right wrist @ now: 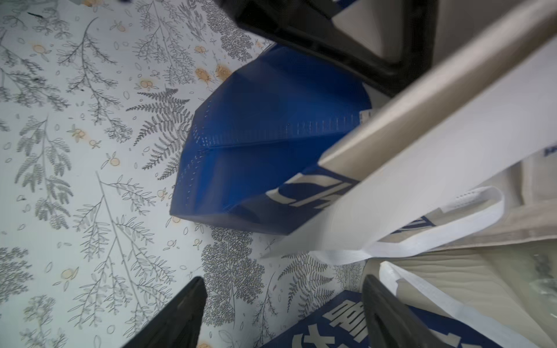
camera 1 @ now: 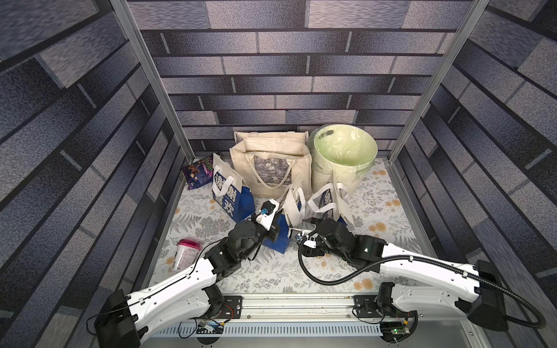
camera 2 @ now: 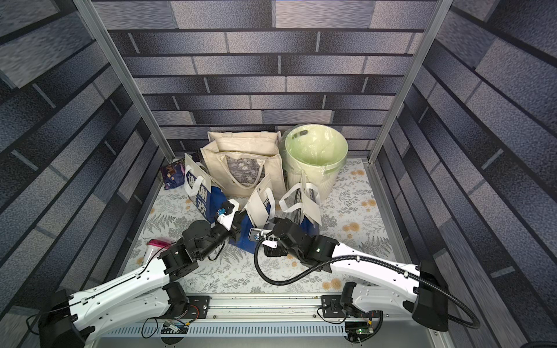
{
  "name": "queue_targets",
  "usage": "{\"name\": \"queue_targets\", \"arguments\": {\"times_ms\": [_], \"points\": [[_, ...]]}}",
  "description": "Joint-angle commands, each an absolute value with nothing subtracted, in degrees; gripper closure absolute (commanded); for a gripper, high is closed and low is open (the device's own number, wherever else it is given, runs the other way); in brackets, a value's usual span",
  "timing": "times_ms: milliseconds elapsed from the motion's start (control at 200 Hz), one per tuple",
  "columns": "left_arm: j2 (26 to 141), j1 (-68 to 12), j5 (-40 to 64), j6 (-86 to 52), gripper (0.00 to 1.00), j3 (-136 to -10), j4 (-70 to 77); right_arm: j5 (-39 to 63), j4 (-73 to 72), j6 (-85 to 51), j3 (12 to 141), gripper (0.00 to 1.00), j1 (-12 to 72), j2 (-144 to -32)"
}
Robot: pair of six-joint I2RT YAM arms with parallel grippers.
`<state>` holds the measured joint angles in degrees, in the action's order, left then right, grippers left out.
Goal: Shred takeout receipts and throw away
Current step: Tear off the takeout receipt from the takeout bag.
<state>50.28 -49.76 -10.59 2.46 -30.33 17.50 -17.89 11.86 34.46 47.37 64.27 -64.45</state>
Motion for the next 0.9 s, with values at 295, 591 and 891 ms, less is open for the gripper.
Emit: {"name": "queue_targets", "arguments": {"times_ms": [295,591,891], "points": [[48.8,-49.4,-8.4,0.1,1.0,-30.1,19.2,-25.3,-6.2,35.6,45.5,0.19,65.1,-67.5],[47.9,-49.5,-9.0,-0.5,1.0,-29.1,18.2,-27.8,-6.6,36.9,46.1,0.44,65.1,-66.4],[47.6,-49.5,-9.4,-0.3,1.0,-28.8,17.4,-27.4,-9.4,36.4,47.6,0.74,65.1,-67.9]]}}
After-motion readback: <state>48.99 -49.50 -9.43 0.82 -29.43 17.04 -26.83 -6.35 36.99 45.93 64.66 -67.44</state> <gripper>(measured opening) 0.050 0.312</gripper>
